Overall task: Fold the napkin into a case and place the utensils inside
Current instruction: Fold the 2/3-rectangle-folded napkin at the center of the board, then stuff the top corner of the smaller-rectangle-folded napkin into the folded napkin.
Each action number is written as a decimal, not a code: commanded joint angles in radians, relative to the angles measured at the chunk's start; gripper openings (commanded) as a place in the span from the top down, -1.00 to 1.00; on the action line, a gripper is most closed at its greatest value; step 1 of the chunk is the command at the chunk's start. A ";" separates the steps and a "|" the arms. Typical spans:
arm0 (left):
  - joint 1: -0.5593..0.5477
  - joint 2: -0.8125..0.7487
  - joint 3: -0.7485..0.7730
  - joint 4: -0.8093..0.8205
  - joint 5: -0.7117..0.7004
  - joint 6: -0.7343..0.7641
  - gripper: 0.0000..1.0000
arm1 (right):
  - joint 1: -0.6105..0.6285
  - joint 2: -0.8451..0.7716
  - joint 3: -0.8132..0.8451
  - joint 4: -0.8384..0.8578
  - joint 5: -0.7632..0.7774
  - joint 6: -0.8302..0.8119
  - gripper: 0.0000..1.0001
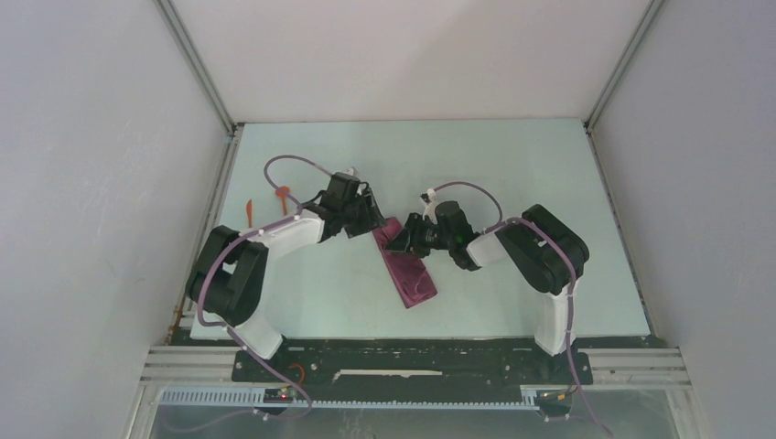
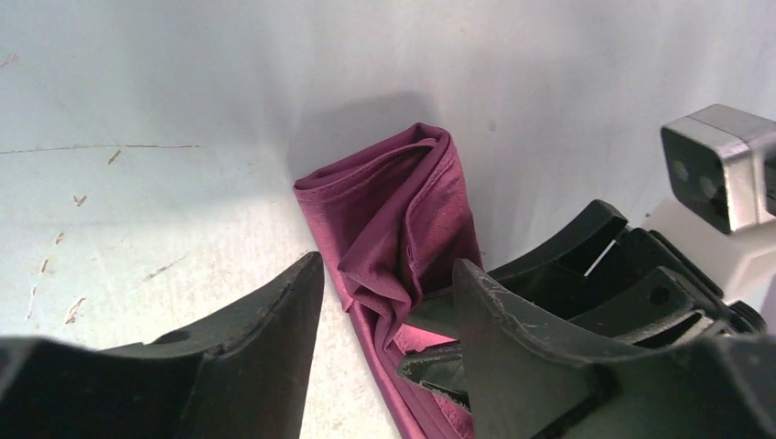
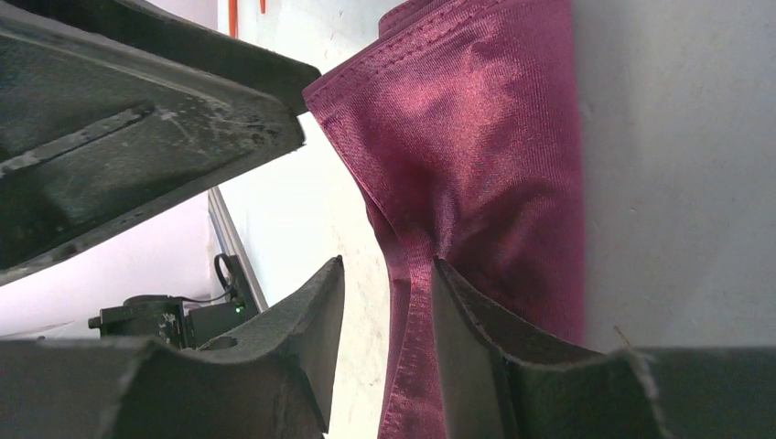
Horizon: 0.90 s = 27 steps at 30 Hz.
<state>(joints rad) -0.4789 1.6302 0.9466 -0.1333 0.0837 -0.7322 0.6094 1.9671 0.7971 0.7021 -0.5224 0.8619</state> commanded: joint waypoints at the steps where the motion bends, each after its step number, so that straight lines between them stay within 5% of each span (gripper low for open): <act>1: -0.016 0.031 0.061 -0.074 -0.058 0.048 -0.18 | -0.006 0.016 -0.006 0.047 -0.012 -0.008 0.05; 14: -0.018 0.063 0.089 -0.040 -0.037 0.048 0.36 | -0.001 -0.036 0.003 -0.028 0.011 -0.074 -0.02; 21: -0.005 0.052 0.098 -0.047 -0.027 0.062 0.91 | 0.020 -0.139 0.059 -0.203 0.061 -0.248 -0.12; 27: 0.028 0.037 0.089 -0.054 0.007 0.065 1.00 | 0.047 -0.198 0.110 -0.283 0.144 -0.423 -0.32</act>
<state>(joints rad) -0.4774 1.6890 1.0115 -0.1928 0.0662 -0.6880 0.6338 1.8397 0.8547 0.4820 -0.4557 0.6106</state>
